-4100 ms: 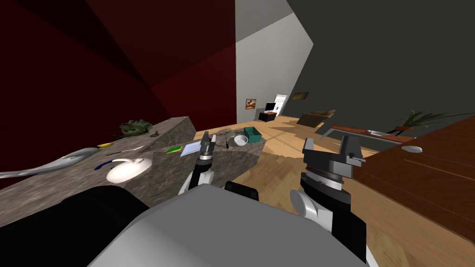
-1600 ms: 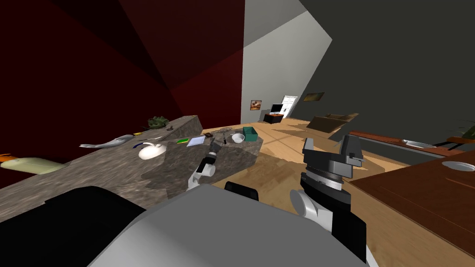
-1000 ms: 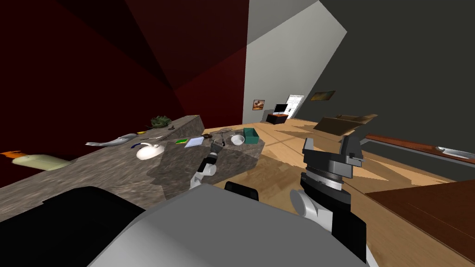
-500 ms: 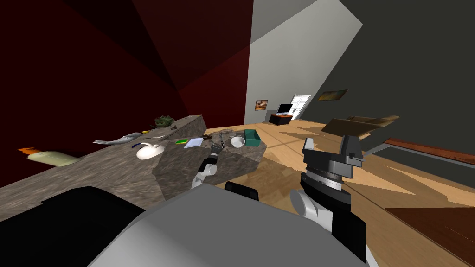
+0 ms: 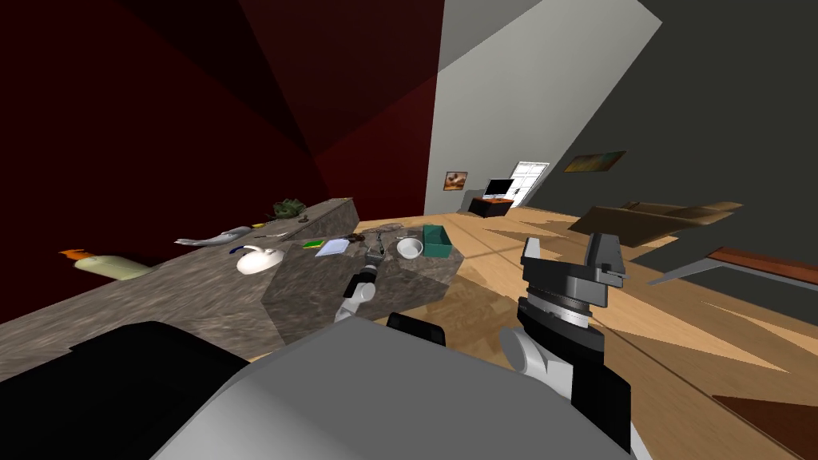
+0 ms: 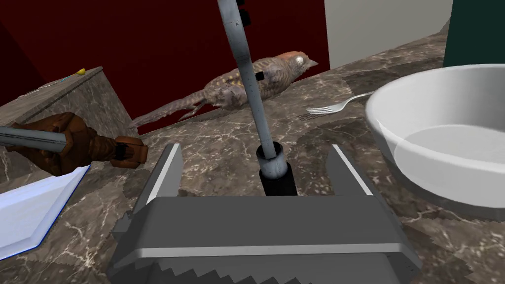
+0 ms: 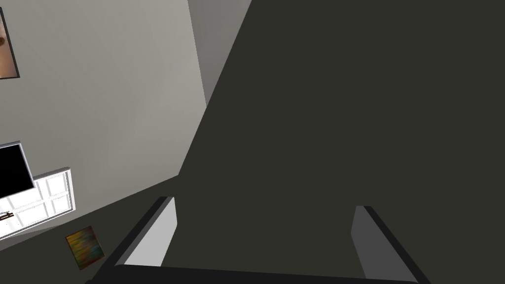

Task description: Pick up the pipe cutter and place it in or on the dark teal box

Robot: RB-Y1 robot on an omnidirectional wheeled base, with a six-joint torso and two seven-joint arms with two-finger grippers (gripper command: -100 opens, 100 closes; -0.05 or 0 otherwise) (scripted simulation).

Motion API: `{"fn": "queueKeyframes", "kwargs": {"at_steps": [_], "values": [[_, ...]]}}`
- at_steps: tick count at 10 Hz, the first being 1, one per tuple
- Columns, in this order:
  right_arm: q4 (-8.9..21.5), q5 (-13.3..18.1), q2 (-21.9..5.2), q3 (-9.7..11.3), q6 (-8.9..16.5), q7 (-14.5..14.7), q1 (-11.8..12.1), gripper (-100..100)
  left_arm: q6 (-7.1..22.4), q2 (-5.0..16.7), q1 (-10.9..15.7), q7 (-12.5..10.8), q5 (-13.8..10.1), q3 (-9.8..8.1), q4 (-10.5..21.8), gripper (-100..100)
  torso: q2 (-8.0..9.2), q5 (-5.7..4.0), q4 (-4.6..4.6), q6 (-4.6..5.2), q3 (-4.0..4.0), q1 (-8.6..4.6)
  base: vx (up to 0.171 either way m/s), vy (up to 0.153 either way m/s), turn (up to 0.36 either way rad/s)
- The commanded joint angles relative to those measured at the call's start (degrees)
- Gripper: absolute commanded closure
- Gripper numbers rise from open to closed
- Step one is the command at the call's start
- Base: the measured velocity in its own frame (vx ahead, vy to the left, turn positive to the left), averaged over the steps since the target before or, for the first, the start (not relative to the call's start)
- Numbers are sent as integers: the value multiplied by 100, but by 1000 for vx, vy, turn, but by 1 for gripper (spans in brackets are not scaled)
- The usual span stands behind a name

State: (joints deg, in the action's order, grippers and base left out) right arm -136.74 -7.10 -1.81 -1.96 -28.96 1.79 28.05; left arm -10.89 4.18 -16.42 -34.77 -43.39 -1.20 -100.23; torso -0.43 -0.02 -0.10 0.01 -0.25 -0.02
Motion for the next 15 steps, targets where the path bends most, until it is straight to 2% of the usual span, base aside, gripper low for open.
{"fn": "queueKeyframes", "kwargs": {"at_steps": [1,4,5,6,7,8,9,13,14,15], "values": [[0,0,0,0,0,0,0,0,28,-200,36,-119,-225,-32,73,-100,0,0,0,0,0,0,119,-17,93],[0,0,0,0,0,0,-1,0,49,-567,50,-214,-423,-65,118,-100,18,0,3,1,10,2,47,-10,58],[0,0,0,0,0,0,-1,0,49,-502,53,-199,-394,-64,114,-100,29,0,6,1,17,3,4,-6,11],[0,0,0,0,0,0,-1,0,50,-513,52,-204,-400,-64,113,0,35,1,8,1,20,7,0,0,0],[0,0,0,0,0,0,-2,0,225,-531,64,-164,-420,-143,-8,-100,38,1,8,1,22,10,26,-33,95],[0,0,0,0,0,0,-1,0,135,-538,55,-177,-406,-108,38,-100,32,-1,7,0,19,0,13,-21,38],[0,0,0,0,0,0,-2,0,162,-541,56,-168,-407,-115,26,100,34,0,7,2,19,3,0,0,0],[0,0,0,0,0,0,-2,0,160,-541,56,-169,-407,-114,27,100,40,2,9,1,23,11,0,0,0],[0,0,0,0,0,0,-2,0,160,-541,56,-169,-407,-114,27,0,40,2,9,1,23,11,0,0,0],[0,0,0,0,0,0,-2,0,165,-359,62,-166,-402,-106,42,-100,40,2,9,1,23,11,2,-9,-11]]}}
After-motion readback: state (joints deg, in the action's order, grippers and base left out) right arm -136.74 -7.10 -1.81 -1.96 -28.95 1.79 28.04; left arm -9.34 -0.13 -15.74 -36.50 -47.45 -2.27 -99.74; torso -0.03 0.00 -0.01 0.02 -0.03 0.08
